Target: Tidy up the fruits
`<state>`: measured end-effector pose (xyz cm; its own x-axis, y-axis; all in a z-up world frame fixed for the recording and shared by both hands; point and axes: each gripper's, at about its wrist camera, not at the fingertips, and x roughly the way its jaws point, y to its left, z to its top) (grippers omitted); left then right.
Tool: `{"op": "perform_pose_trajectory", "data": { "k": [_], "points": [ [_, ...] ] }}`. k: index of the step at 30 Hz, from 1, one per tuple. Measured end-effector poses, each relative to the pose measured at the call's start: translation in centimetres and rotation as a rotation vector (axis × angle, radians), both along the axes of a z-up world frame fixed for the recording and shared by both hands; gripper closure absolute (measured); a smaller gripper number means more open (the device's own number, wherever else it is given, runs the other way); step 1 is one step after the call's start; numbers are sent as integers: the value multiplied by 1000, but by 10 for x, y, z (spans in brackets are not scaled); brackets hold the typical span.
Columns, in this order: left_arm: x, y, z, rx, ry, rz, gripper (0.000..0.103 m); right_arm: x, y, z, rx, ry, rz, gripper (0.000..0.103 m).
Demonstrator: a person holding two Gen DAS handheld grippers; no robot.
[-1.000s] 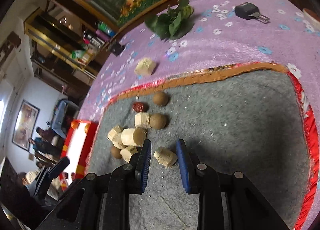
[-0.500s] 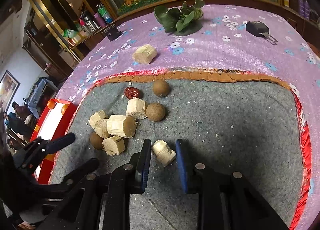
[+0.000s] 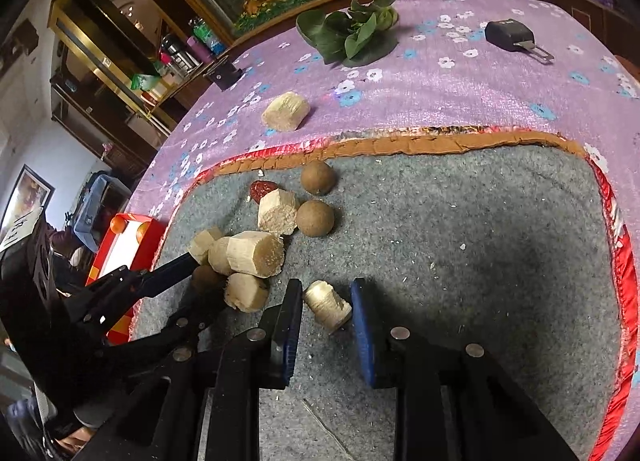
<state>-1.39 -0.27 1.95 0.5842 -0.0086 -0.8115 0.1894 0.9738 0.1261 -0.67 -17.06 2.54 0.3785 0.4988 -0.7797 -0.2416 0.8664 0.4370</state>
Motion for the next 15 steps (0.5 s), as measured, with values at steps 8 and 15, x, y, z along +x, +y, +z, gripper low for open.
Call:
{"op": "perform_pose_trajectory", "data": {
  "k": [8, 15],
  "points": [
    [-2, 3, 0, -53, -19, 22, 78, -1, -1, 1, 34, 4, -4, 79],
    [-33, 21, 26, -48, -124, 103, 78, -2, -14, 8, 109, -26, -37, 79]
  ]
}}
